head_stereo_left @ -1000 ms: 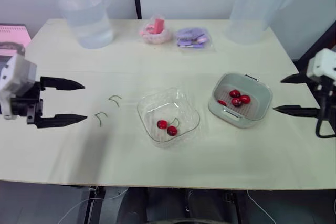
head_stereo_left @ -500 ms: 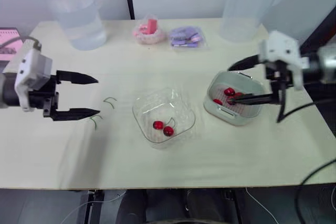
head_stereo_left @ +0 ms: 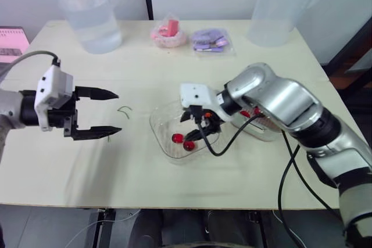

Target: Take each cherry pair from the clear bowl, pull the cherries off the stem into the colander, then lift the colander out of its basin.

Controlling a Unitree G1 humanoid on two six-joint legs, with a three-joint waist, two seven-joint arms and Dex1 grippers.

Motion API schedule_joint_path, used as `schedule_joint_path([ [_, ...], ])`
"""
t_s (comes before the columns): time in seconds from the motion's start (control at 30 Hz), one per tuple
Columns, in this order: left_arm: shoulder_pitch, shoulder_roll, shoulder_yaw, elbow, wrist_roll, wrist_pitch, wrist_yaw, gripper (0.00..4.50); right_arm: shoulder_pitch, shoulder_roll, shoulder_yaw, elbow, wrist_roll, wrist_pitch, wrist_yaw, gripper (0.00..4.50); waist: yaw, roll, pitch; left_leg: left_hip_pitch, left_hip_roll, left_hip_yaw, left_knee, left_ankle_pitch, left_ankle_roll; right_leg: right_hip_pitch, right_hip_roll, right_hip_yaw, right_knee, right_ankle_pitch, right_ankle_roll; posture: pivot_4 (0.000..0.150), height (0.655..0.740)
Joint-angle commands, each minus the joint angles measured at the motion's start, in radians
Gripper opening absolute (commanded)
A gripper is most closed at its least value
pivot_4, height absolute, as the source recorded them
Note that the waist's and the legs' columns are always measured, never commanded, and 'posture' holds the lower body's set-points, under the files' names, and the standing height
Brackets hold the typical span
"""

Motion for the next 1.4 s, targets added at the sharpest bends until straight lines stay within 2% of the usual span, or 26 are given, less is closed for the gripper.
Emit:
schedule_joint_path([
  [0.03,0.017,-0.002,0.041,-0.038,-0.013,-0.011,0.015,4.5,-0.029,0.048,0.041,0.024,-0.065,-0.003,-0.049,2.18,-0.002,0.0,0.0,0.0,0.0,0.0,0.0,0.0,0.0,0.0,0.0,0.0,0.0,0.0,0.0,0.15,0.7367],
  [0.3,0.043,-0.015,0.045,-0.067,-0.015,-0.008,0.039,4.5,-0.023,0.106,0.123,0.103,-0.16,-0.01,-0.091,2.18,-0.002,0.0,0.0,0.0,0.0,-0.001,0.0,0.0,0.0,0.0,0.0,0.0,0.001,0.0,0.0,0.15,0.7367],
  [0.7,0.067,-0.026,0.05,-0.076,-0.016,-0.015,0.058,4.5,0.002,0.157,0.139,0.113,-0.139,0.088,-0.084,2.18,-0.003,0.0,0.0,0.0,0.0,-0.002,0.0,0.0,0.0,0.0,0.001,-0.001,0.002,0.0,0.0,0.15,0.7367],
  [1.2,0.088,-0.035,0.063,-0.09,-0.011,-0.015,0.075,4.5,0.006,0.209,0.207,0.231,-0.222,-0.024,-0.093,2.18,-0.003,0.0,0.0,0.0,0.0,-0.002,0.0,0.0,0.0,0.0,0.001,-0.002,0.002,0.0,0.0,0.15,0.7367],
  [1.27,0.088,-0.039,0.059,-0.092,-0.008,-0.016,0.08,4.5,-0.005,0.212,0.221,0.242,-0.245,-0.069,-0.083,1.64,-0.003,0.0,0.0,0.0,0.0,-0.002,0.0,0.0,0.0,0.0,0.001,-0.002,0.002,0.0,0.0,0.15,0.7367],
  [1.37,0.083,-0.046,0.055,-0.098,-0.007,-0.015,0.092,4.5,-0.021,0.211,0.239,0.263,-0.284,-0.147,-0.059,0.4,-0.003,0.0,0.0,0.0,0.0,-0.002,0.0,0.0,0.0,0.0,0.001,-0.002,0.002,0.0,0.0,0.15,0.7367],
  [1.4,0.082,-0.047,0.054,-0.102,-0.008,-0.013,0.096,4.5,-0.027,0.207,0.246,0.269,-0.302,-0.185,-0.047,0.19,-0.003,0.0,0.0,0.0,0.0,-0.002,0.0,0.0,0.0,0.0,0.001,-0.002,0.002,0.0,0.0,0.15,0.7367],
])
